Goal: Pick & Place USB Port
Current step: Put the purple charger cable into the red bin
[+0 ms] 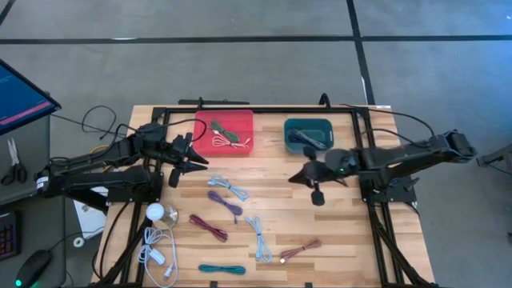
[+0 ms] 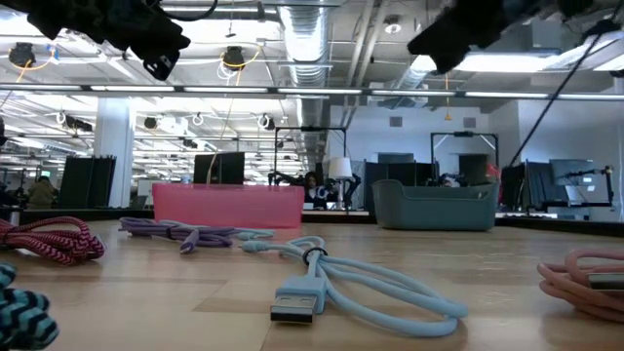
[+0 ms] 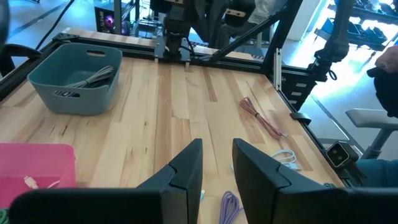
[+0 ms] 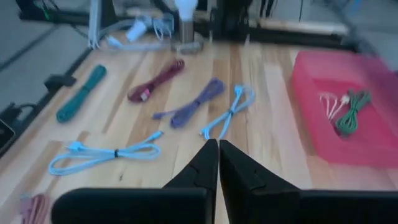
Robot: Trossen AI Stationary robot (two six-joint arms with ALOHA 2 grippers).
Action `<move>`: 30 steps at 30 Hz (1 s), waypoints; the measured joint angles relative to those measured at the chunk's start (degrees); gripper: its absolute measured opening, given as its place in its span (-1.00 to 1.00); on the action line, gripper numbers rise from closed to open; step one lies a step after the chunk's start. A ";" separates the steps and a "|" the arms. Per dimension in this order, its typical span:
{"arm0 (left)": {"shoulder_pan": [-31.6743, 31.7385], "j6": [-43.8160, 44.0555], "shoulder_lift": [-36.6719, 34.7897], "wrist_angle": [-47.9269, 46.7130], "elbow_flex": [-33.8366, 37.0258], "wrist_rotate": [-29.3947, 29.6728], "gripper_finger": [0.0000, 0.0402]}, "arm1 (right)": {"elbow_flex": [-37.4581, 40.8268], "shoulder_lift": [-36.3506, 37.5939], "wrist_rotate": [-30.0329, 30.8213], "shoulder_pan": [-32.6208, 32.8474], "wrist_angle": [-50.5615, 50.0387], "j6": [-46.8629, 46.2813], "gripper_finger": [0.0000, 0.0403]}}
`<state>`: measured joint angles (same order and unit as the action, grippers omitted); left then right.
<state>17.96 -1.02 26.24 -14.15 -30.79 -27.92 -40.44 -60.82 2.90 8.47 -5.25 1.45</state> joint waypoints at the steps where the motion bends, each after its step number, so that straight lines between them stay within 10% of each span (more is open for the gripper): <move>1: 0.00 -0.01 0.11 0.03 0.00 0.01 -0.56 | 2.20 1.55 0.15 0.39 2.28 -0.02 -0.96; 25: -12.46 -1.73 18.52 9.49 0.02 0.96 -0.57 | 22.72 24.31 0.28 5.77 15.85 0.13 -0.96; 30: -21.05 -1.24 18.35 9.77 0.02 9.40 -0.65 | 22.72 24.53 0.32 5.77 15.72 0.15 -0.96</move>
<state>-3.09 -2.25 44.60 -4.38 -30.76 -18.53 -17.72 -36.29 3.22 14.24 10.47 1.61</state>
